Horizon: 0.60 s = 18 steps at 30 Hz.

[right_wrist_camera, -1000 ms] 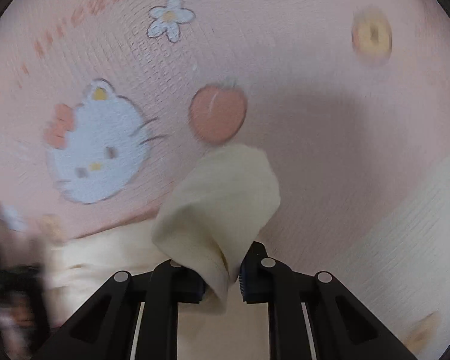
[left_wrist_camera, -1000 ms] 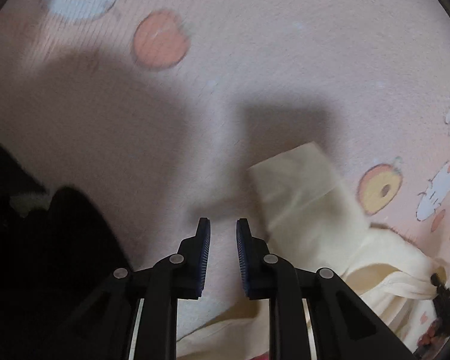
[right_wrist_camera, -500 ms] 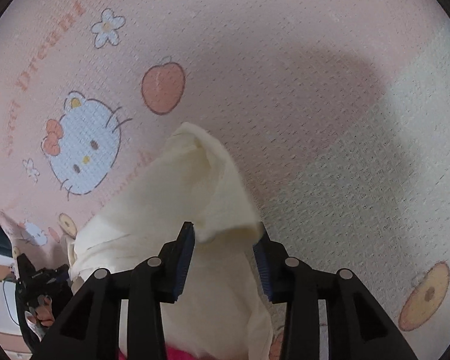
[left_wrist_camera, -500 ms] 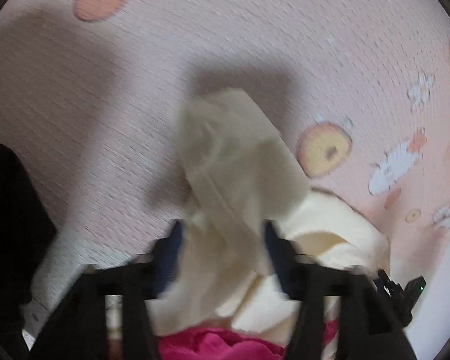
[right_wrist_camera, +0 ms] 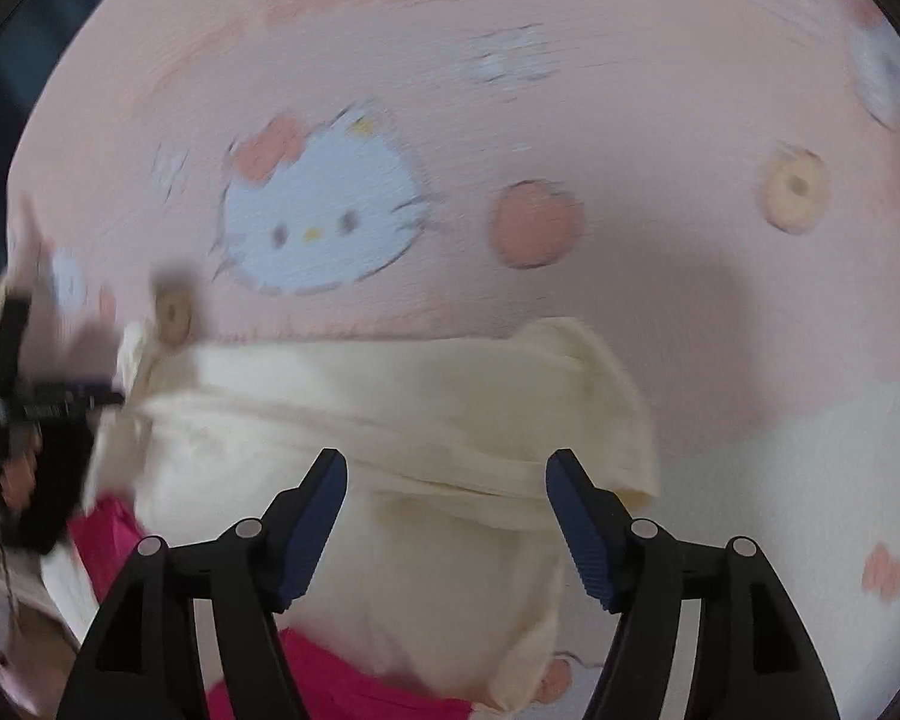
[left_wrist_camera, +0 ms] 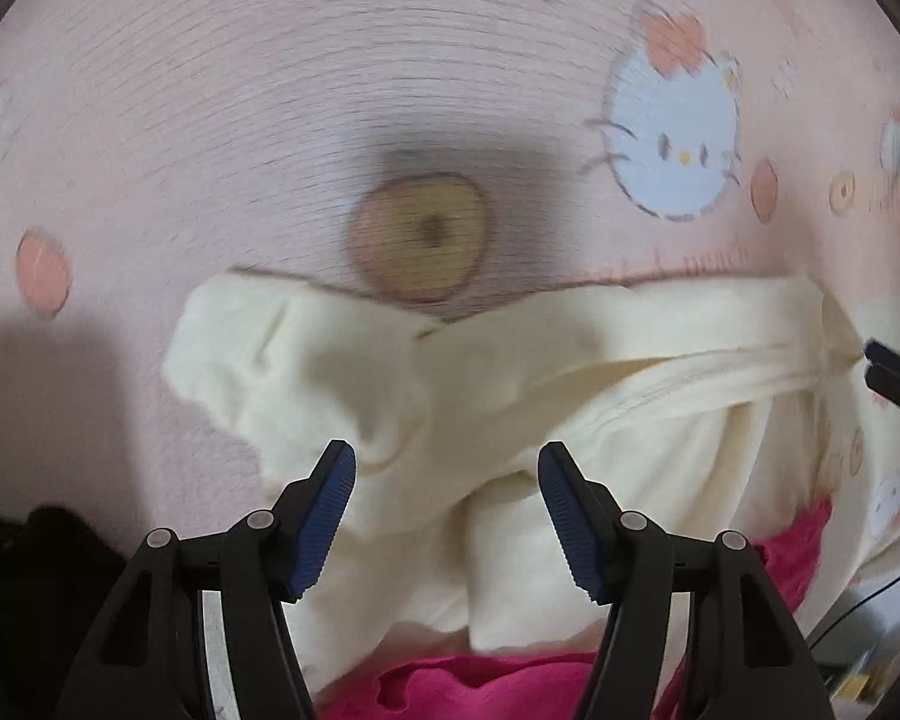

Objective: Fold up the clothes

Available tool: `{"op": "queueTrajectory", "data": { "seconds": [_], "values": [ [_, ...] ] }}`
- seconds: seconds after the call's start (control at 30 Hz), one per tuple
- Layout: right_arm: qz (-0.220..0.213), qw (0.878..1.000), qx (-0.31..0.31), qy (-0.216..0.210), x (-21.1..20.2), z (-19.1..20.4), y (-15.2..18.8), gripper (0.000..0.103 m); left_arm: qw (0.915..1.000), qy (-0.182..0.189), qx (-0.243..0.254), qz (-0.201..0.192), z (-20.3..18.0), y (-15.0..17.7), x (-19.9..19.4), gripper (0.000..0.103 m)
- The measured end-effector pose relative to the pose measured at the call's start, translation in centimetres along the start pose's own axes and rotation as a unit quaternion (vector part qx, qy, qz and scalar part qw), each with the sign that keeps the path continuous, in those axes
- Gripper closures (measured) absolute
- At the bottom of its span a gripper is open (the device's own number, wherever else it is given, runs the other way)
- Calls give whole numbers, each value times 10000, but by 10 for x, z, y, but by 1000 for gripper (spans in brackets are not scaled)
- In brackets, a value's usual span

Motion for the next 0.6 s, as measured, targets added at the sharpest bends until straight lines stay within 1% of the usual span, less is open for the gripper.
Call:
{"op": "queueTrajectory", "data": {
  "seconds": [0.03, 0.1, 0.13, 0.17, 0.2, 0.27, 0.3, 0.33, 0.4, 0.53, 0.57, 0.6],
  "values": [
    [117, 9999, 11, -126, 7, 8, -1, 35, 10000, 37, 33, 26, 2, -11, 2, 42],
    [153, 9973, 281, -655, 13, 17, -4, 35, 9995, 293, -65, 126, -18, -9, 8, 42],
    [147, 9947, 564, -844, 14, 17, -5, 35, 9989, 423, -116, 177, -28, -8, 10, 42],
    [174, 9905, 970, -955, 21, 13, -6, 35, 9978, 517, -313, 268, -28, -9, 15, 42],
    [201, 9846, 1375, -1065, 27, 9, -7, 35, 9960, 674, -503, 307, -26, -8, 18, 42],
    [274, 9651, 2294, -1231, 43, -3, -7, 41, 9895, 1002, -942, 437, -20, -7, 21, 42],
    [305, 9612, 2475, -1184, 48, -8, -7, 54, 9845, 1170, -1195, 533, -16, -6, 23, 42],
    [356, 9614, 2541, -991, 54, -13, -6, 65, 9802, 1265, -1388, 626, -15, 0, 24, 44],
    [460, 9614, 2631, -663, 63, -21, -4, 66, 9738, 1471, -1561, 753, -13, 2, 24, 44],
    [691, 9652, 2464, -539, 70, -16, -4, 65, 9819, 1369, -807, 1027, -75, -12, 52, 43],
    [749, 9660, 2422, -509, 72, -15, -4, 65, 9874, 1143, -412, 1010, -83, -12, 54, 43],
    [806, 9667, 2380, -478, 74, -14, -3, 65, 9895, 1008, -257, 1003, -86, -13, 56, 43]
  ]
}}
Point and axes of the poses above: each gripper's, at about its wrist camera, not at the fingertips, and x roughly the way its jaws point, z to its left, y to its underside, the point moved 8 cm from there along x, roughly the way its jaws point, and after that the axes turned 2 degrees about -z, right-handed, at the moved point
